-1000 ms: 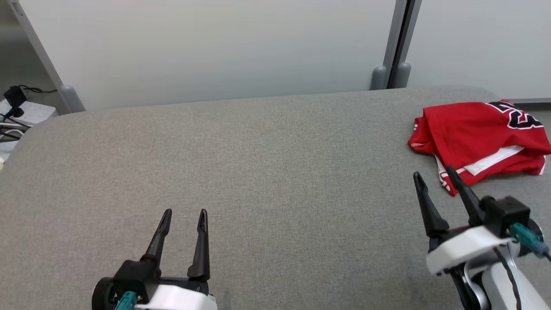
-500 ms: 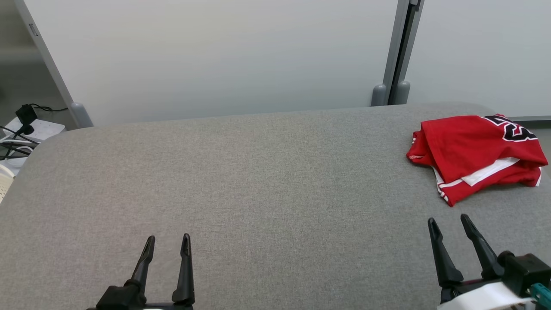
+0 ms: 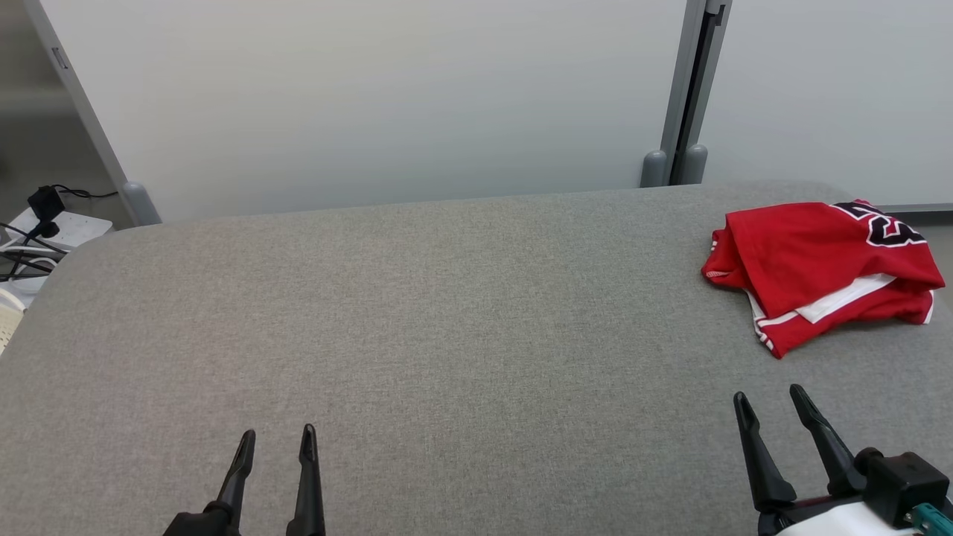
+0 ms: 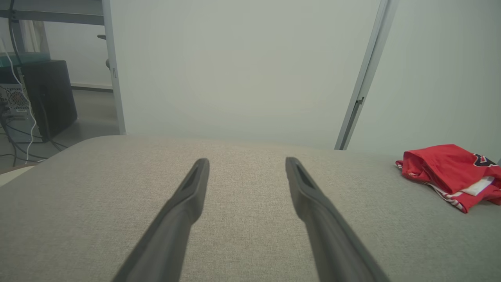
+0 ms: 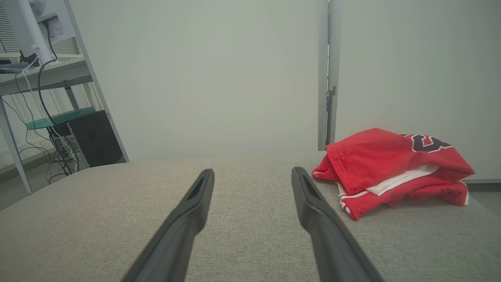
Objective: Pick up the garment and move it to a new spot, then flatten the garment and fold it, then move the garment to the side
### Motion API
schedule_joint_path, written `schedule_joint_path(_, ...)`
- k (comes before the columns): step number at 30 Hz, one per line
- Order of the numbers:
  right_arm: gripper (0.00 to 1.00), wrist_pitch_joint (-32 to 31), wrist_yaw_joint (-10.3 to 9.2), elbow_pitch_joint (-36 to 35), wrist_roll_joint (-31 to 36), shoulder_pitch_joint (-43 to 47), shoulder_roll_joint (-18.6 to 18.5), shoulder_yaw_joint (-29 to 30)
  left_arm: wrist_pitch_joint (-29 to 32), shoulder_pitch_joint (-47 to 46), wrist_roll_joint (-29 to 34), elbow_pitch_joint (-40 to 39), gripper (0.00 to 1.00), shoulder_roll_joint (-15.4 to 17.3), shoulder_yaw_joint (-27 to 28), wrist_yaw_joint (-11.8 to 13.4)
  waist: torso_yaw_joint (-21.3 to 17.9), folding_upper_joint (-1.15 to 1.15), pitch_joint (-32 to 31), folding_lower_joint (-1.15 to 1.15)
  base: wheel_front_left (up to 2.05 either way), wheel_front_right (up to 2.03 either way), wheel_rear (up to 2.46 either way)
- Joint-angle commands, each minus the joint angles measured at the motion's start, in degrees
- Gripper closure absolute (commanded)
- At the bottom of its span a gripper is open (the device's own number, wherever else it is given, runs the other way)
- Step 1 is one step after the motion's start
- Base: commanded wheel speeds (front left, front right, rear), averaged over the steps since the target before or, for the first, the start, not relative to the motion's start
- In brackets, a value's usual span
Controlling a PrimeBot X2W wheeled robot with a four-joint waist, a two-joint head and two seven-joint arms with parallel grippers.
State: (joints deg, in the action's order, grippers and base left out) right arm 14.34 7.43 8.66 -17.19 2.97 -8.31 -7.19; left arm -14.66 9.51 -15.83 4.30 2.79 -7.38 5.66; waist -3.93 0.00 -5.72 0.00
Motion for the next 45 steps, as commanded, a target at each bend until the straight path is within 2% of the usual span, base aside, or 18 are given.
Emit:
schedule_joint_path(1,0.0,0.66,0.06,-1.7,-0.01,-1.16,-1.11,-1.26,-0.34,-1.97,0.83,-1.21,0.0,0.09,2.06,-0.18,0.01,0.0,0.06,0.0,0.0,0.0,0.0)
schedule_joint_path(8,0.0,0.66,0.06,-1.77,-0.09,-1.21,-1.26,-1.48,-0.34,-2.3,1.61,-0.83,0.0,0.09,2.38,-0.41,-0.19,0.0,0.25,0.0,0.0,0.0,0.0)
schedule_joint_path(9,1.0,0.0,0.0,-0.11,-0.02,0.0,-0.09,-0.37,0.0,0.0,1.38,0.42,1.0,-0.01,0.44,-0.1,-0.18,0.0,0.26,0.0,0.0,0.0,0.0)
schedule_joint_path(16,1.0,-0.61,0.0,2.6,-1.76,1.28,0.99,-0.6,0.45,0.88,-0.39,3.41,1.0,-0.35,0.37,-0.36,-0.1,0.0,0.37,0.02,0.0,0.0,0.0)
schedule_joint_path(20,1.0,-1.22,0.0,2.59,-4.25,1.0,1.07,-0.2,1.11,0.39,-2.95,3.56,1.0,-0.29,0.76,-0.78,0.04,0.0,0.45,0.13,0.0,0.0,0.0)
schedule_joint_path(25,1.0,-1.97,0.01,2.74,-7.33,0.56,1.17,0.29,1.91,-0.31,-6.1,3.88,1.0,-0.23,1.26,-1.3,0.2,0.0,0.79,0.01,0.0,0.0,0.0)
schedule_joint_path(45,1.0,-4.9,0.01,3.2,-18.92,-1.08,1.67,2.25,4.99,-2.95,-18.03,4.94,1.0,-0.03,3.2,-3.29,0.83,0.0,1.66,0.0,0.0,0.0,0.0)
